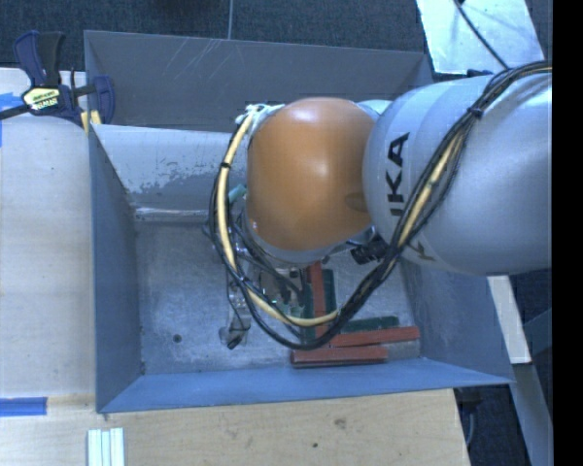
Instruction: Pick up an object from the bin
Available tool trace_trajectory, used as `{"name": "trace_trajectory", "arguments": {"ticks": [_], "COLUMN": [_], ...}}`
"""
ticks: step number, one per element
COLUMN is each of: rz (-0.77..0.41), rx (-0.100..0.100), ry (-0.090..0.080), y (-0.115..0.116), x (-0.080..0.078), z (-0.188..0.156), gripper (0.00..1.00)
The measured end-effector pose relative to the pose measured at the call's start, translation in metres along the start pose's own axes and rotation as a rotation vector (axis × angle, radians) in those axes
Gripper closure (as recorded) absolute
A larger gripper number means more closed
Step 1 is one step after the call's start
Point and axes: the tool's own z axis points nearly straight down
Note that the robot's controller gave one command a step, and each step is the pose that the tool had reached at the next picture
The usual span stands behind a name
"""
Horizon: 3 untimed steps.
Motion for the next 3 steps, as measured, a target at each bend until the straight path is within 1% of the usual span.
{"name": "trace_trajectory", "arguments": {"ticks": [1, 2, 3], "rz": [0.364, 0.24, 0.273], "rx": [0.0, -0.001, 0.001], "ry": [-0.005, -0.002, -0.017], "y": [-0.119, -0.111, -0.179], "x": [-0.02, -0.004, -0.072], "z": [0.04, 0.153, 0.14], "gripper": [0.0, 0.0, 0.0]}}
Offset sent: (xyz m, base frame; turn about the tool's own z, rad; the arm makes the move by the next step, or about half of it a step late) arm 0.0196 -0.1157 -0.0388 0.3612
